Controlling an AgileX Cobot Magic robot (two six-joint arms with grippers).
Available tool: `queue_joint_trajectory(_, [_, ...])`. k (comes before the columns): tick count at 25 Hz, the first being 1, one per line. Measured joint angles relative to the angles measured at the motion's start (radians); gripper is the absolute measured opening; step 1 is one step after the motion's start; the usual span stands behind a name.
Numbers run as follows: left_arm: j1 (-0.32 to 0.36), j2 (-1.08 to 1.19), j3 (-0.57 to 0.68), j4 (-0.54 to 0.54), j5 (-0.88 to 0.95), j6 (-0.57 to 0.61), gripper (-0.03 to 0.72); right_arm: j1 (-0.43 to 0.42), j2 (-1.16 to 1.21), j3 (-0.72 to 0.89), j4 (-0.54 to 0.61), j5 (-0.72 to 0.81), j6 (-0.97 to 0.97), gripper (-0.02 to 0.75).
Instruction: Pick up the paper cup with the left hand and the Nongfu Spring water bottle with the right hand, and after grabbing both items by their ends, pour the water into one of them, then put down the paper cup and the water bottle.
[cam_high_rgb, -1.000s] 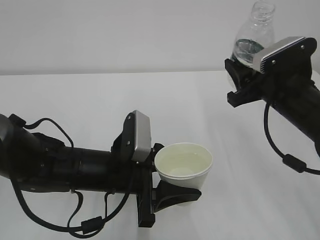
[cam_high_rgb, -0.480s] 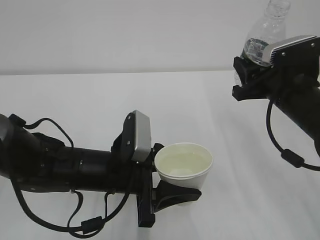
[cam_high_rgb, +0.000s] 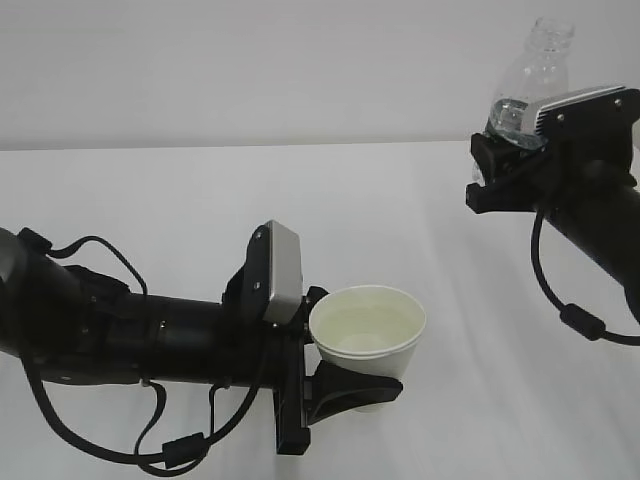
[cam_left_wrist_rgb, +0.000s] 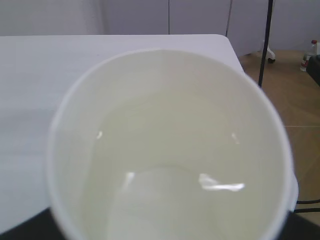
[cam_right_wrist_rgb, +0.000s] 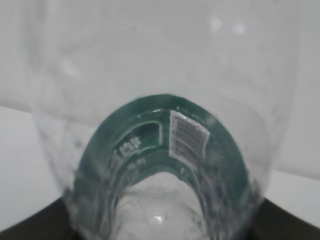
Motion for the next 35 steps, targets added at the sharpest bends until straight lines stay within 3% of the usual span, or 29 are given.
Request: queue_joint_trajectory(35, [-0.001, 0.0, 0.0, 0.0, 0.011, 0.0, 0.403, 0.0, 0.306, -0.006, 0.125, -0.149, 0.032, 0.385])
